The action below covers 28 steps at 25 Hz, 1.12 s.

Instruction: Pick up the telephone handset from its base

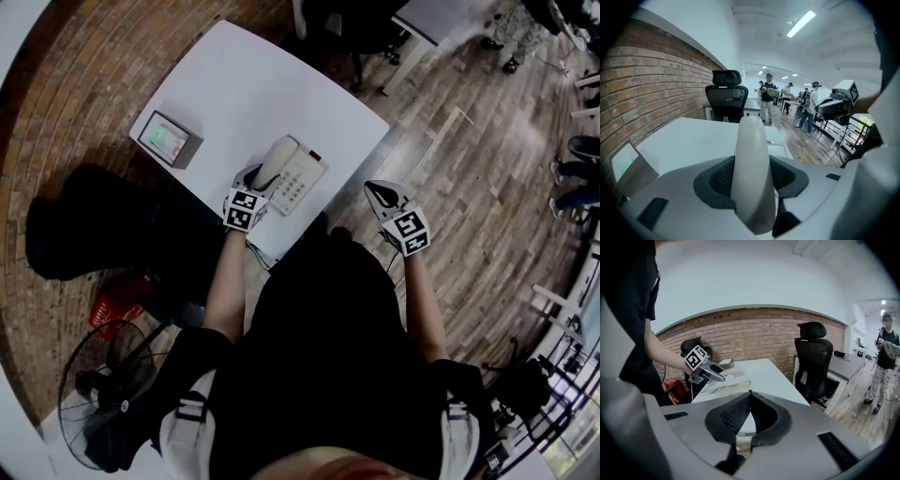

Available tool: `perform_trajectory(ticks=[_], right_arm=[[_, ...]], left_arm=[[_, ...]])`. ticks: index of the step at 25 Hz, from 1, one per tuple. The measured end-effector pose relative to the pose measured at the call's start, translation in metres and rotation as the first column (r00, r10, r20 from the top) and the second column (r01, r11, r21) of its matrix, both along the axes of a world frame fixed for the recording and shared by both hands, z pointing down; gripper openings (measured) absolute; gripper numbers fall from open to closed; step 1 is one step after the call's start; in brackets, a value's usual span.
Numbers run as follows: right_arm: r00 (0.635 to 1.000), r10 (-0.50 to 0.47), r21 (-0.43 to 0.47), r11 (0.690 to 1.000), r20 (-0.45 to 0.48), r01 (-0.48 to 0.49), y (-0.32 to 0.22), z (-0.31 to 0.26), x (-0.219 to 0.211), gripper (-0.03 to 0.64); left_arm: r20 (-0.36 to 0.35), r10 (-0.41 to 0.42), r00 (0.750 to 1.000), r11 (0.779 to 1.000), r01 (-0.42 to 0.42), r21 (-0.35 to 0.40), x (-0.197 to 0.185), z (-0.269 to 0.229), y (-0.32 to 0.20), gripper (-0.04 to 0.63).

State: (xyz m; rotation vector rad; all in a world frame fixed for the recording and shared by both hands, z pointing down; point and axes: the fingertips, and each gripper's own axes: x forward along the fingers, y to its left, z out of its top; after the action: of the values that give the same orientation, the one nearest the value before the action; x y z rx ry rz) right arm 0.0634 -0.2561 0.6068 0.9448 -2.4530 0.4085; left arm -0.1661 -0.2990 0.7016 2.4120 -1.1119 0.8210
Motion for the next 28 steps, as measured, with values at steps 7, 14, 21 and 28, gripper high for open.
perform_trajectory(ticks=[7,14,21,28], right_arm=[[0.999,-0.032,0.006,0.999,0.034,0.031,0.009,-0.004,0.006,-0.002],[0.996,-0.070,0.013,0.998,0.058,0.069,0.016,-0.010,0.010,-0.002],[0.992,-0.111,0.019,0.994,0.067,0.110,0.020,-0.014,0.018,-0.002],[0.987,-0.146,0.028,0.989,0.070,0.145,0.023,-0.017,0.023,-0.002]], left_arm=[[-0.053,-0.002,0.999,0.999,0.004,0.042,0.014,-0.039,0.018,0.222],[-0.073,-0.025,0.997,0.995,0.032,0.094,0.023,-0.076,0.035,0.222],[-0.114,-0.010,0.993,0.993,0.022,0.113,0.041,-0.104,0.053,0.222],[-0.146,-0.036,0.989,0.988,0.057,0.143,0.051,-0.125,0.065,0.222]])
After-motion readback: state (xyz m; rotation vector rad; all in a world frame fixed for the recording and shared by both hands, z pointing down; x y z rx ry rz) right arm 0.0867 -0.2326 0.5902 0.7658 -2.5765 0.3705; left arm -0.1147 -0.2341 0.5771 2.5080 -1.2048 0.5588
